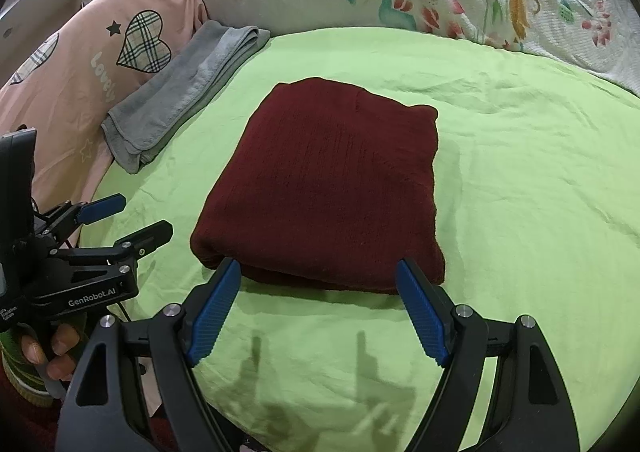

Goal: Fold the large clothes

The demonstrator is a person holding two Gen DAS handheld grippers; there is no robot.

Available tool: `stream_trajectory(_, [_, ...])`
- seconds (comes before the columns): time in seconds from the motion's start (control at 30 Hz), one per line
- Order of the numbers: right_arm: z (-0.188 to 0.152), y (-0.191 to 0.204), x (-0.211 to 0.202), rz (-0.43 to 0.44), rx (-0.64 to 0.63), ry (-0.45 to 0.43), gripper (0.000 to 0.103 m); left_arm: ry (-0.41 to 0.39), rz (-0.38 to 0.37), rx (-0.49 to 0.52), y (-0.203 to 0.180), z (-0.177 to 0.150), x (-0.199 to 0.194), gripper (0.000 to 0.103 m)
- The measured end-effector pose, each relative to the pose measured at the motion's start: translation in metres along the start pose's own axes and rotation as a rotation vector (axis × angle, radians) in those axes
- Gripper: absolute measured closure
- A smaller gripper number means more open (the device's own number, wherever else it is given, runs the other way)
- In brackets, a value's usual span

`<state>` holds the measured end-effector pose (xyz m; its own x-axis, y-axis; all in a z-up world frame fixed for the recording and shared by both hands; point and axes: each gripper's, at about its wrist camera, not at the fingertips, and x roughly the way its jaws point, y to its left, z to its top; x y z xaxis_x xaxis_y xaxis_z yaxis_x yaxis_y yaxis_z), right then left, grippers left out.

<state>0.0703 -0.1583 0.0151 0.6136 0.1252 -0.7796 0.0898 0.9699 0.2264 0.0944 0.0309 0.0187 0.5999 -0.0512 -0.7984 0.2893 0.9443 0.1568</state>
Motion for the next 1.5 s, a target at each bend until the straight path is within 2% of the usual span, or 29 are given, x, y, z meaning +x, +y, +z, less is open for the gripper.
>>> stream_trajectory(1.5, [0.0072, -0.0069, 0.0043, 0.009, 0.006, -0.003, 0.023, -0.009, -0.007, 0.015, -0.0087, 0.0030, -0.0025, 0.020])
